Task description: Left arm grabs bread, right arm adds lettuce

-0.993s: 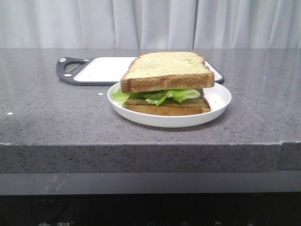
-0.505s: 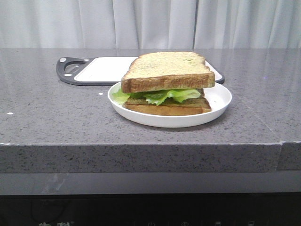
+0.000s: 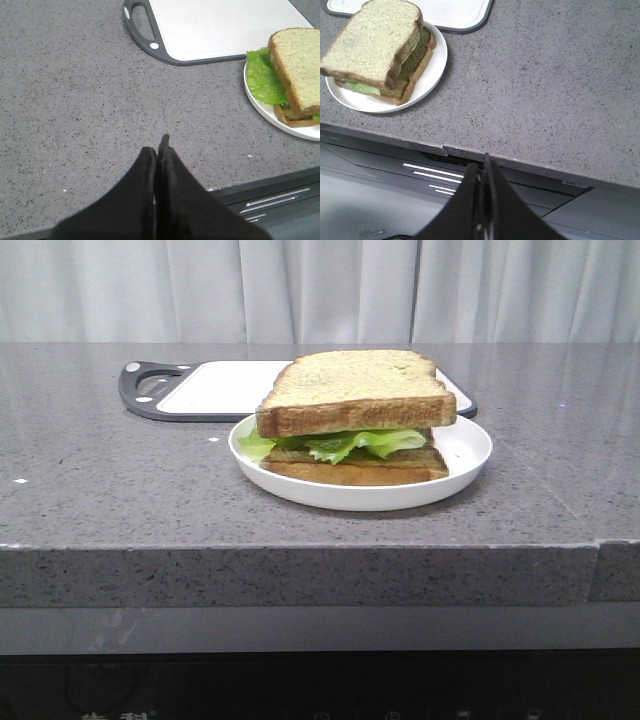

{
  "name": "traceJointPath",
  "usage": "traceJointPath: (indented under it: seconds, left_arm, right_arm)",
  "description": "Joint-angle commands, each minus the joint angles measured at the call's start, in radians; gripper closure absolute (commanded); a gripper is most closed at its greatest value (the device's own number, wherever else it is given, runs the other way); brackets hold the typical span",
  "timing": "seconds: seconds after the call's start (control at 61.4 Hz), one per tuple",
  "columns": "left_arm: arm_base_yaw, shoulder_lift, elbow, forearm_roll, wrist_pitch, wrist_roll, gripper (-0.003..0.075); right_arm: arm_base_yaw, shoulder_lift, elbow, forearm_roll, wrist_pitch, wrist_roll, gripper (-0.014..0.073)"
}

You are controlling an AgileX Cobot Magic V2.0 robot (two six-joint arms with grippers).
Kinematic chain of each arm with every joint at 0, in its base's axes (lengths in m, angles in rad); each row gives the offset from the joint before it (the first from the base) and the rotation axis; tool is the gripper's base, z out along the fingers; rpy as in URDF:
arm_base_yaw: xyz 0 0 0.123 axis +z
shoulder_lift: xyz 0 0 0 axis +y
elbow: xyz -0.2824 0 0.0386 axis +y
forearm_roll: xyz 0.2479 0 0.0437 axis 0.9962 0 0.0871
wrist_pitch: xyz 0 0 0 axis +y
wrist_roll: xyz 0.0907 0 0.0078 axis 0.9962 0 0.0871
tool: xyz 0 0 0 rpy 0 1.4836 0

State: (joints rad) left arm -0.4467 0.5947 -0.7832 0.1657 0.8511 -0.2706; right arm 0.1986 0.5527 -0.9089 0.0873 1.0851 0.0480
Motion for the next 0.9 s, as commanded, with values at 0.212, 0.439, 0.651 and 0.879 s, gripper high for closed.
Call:
traceJointPath:
  seconds: [0.212, 0.439, 0.651, 0.879]
  left_arm:
    - [0.001, 0.003, -0.026, 0.009, -0.079, -0.012, 0.0741]
    - [0.062, -0.028, 0.014, 0.028, -0.115, -0.018, 0.0741]
    - [0.236, -0.184, 0.251, -0.148, -0.399, -0.018, 0.0741]
    - [0.363, -0.439, 0.533, -0.225, -0.573, -0.017, 0.0741]
  right_arm:
    - [-0.009, 0.003, -0.021, -0.012, -0.059, -0.007, 0.0711]
    - [-0.009, 0.003, -0.021, -0.012, -0.059, -0.007, 0.0711]
    - [-0.009, 0.003, -0.021, -0.012, -0.059, -0.007, 0.0711]
    - [-0.009, 0.003, -0.021, -0.012, -0.059, -0.007, 0.0711]
